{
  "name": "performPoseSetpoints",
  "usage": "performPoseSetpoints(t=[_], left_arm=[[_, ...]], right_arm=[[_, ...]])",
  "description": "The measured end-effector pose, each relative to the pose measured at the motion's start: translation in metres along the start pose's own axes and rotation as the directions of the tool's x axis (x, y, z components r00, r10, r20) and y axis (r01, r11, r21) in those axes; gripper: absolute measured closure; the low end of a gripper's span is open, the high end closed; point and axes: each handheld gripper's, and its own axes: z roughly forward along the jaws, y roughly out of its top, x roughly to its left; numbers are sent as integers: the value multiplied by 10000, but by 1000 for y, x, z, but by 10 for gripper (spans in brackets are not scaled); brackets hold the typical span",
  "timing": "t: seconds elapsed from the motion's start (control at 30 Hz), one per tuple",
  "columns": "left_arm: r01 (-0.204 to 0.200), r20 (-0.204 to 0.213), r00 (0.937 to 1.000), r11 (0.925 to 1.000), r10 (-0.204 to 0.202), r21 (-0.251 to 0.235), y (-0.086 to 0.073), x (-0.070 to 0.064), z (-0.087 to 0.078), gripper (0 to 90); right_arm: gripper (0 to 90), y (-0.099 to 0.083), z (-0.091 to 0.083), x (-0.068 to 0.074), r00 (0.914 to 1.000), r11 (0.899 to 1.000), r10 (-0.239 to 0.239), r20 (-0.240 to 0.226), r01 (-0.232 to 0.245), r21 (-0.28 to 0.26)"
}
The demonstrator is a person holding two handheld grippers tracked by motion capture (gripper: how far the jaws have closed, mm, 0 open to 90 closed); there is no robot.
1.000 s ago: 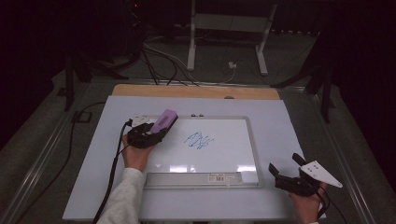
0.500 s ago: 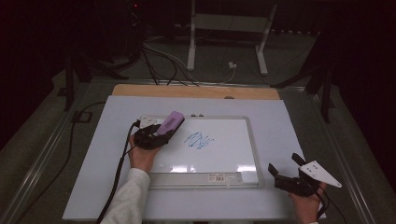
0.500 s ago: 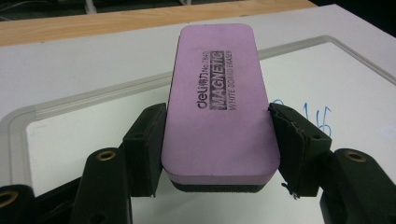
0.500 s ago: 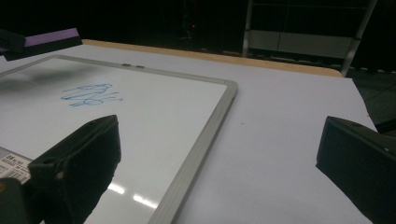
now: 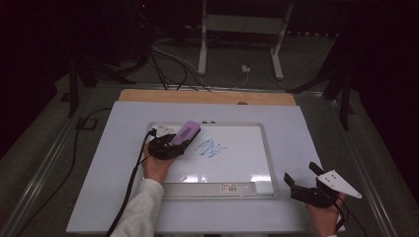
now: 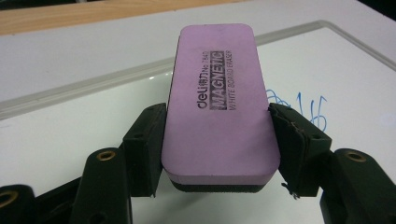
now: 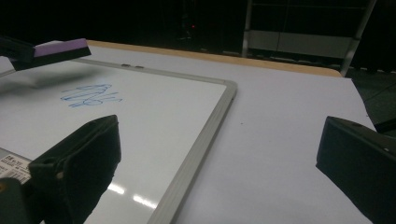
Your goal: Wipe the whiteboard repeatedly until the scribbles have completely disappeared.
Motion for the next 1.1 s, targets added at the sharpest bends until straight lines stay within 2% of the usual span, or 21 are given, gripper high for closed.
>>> performPoseSetpoints(t=[0.43,0.57,0.73,0.93,1.1], left_arm=[[-350,61,9994,9972,347,656,-8,-10,14,414],[-539,-78,9985,9952,547,814,-10,-13,17,412],[-408,70,9992,9965,404,725,-9,-12,17,372],[-336,-162,9993,9964,349,775,-5,-14,21,261],[-356,-154,9992,9962,369,792,1,-16,28,284]], right_arm=[[2,0,-1,-1,10000,10000,29,5,-29,-5],[2,0,-1,-1,10000,10000,7,1,-7,-7],[2,0,-1,-1,10000,10000,24,3,-24,5],[2,0,-1,-1,10000,10000,-17,-11,17,2],[2,0,0,0,10000,10000,-5,-20,5,20]])
